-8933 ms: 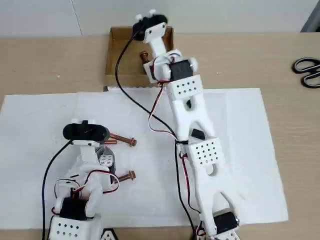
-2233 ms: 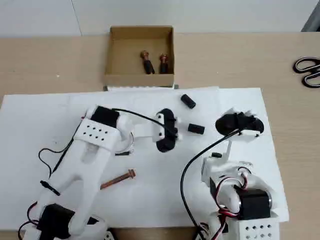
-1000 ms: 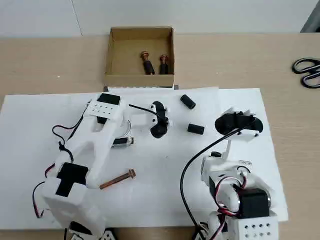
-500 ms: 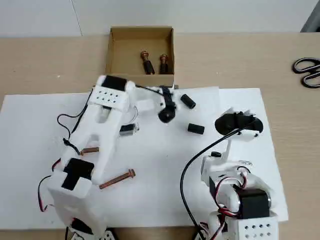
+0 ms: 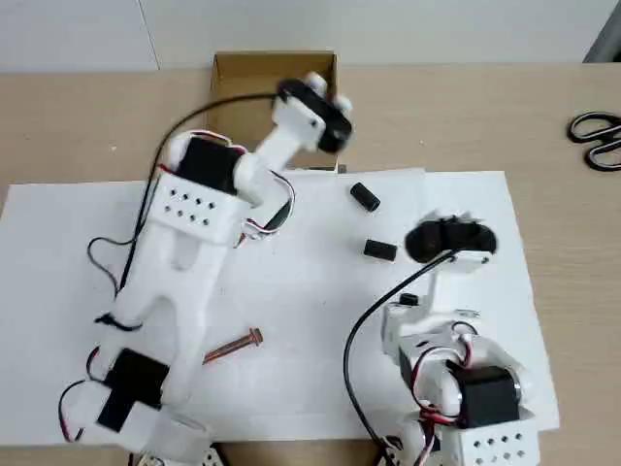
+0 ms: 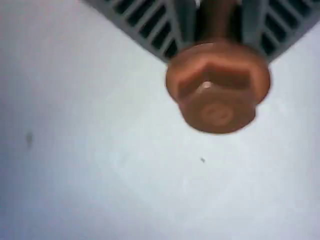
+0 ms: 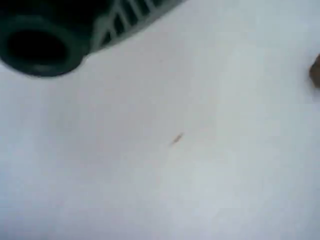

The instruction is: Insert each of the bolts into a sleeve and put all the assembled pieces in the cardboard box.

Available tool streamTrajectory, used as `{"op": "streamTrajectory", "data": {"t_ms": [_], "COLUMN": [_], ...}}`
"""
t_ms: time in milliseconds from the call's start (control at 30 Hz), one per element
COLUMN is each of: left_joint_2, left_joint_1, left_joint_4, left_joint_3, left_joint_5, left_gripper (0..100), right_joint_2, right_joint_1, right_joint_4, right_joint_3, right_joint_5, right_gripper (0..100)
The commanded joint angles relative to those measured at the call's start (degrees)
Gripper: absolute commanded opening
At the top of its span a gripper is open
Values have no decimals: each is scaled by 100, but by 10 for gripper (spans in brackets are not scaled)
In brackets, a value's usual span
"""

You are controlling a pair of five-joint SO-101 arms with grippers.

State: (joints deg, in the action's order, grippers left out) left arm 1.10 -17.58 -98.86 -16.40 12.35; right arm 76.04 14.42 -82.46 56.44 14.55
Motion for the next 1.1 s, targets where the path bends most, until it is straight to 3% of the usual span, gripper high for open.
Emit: {"op": "streamTrajectory", "data": {"t_ms": [0, 200, 500, 633, 833, 1067], "left_joint_2": [-607, -1503, -4237, -5354, -6945, -8774], "left_joint_1": [0, -44, 18, 448, 967, 1354], "left_joint_4": [-44, -158, -35, 422, 1925, 2936], "left_joint_3": [-365, -426, -84, 840, 2686, 5349], "left_joint_5": [-897, -923, -923, -1653, -2831, -3349], "left_gripper": [7, 6, 6, 6, 6, 6], "right_joint_2": [31, 31, 31, 31, 31, 31], "right_joint_1": [673, 1402, 1402, 1420, 1420, 1464], "right_joint_4": [198, 303, -251, -198, 136, 1279], "right_joint_3": [-422, -747, -1266, -1266, -1204, -475], "right_joint_5": [-53, -132, -475, -475, -448, -475], "right_gripper": [2, 2, 2, 2, 2, 2]}}
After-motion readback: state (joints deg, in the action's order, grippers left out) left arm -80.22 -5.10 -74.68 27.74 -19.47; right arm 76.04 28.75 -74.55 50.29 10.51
